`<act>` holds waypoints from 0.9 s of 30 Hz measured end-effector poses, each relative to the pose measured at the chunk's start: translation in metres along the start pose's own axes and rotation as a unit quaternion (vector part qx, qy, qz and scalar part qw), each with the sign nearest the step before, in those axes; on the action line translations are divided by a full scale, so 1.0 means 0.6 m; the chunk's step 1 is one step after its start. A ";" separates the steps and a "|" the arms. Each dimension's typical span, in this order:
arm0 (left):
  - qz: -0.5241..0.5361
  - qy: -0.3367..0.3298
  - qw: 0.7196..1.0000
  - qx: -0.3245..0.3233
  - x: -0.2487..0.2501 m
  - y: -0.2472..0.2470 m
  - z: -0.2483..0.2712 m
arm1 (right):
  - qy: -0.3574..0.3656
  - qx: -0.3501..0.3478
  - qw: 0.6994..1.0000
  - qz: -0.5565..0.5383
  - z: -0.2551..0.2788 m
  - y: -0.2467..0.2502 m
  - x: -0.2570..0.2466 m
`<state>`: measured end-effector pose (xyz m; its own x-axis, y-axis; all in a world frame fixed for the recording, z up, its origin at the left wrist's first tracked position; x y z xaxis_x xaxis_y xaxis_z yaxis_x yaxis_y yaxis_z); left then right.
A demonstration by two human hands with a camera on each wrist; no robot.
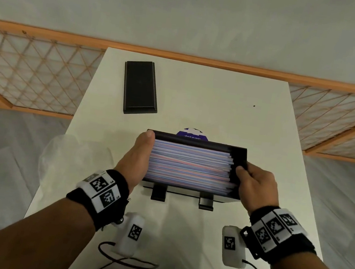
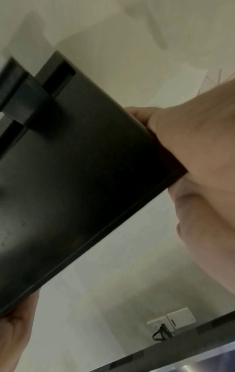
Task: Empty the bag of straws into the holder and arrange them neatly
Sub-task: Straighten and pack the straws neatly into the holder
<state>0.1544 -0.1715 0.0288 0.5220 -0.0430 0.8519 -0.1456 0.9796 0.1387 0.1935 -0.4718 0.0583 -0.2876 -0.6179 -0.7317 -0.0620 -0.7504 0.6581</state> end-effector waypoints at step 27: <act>0.056 0.026 0.997 0.045 0.079 -0.033 -0.021 | -0.074 -0.150 0.978 -0.122 -0.003 -0.088 -0.088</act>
<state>0.1927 -0.1905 0.0603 0.5405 0.0785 0.8377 -0.2786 0.9562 0.0902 0.2136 -0.4000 0.0616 -0.4351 -0.3878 -0.8126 0.1317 -0.9202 0.3686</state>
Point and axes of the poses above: each hand's wrist, its own z-axis away from the middle knuckle, its own y-axis out of the back of the hand, x = y × z, the point moved 10 cm from there along -z, towards the middle knuckle, and after that the axes turned 3 degrees about x, right-handed, at the moved point
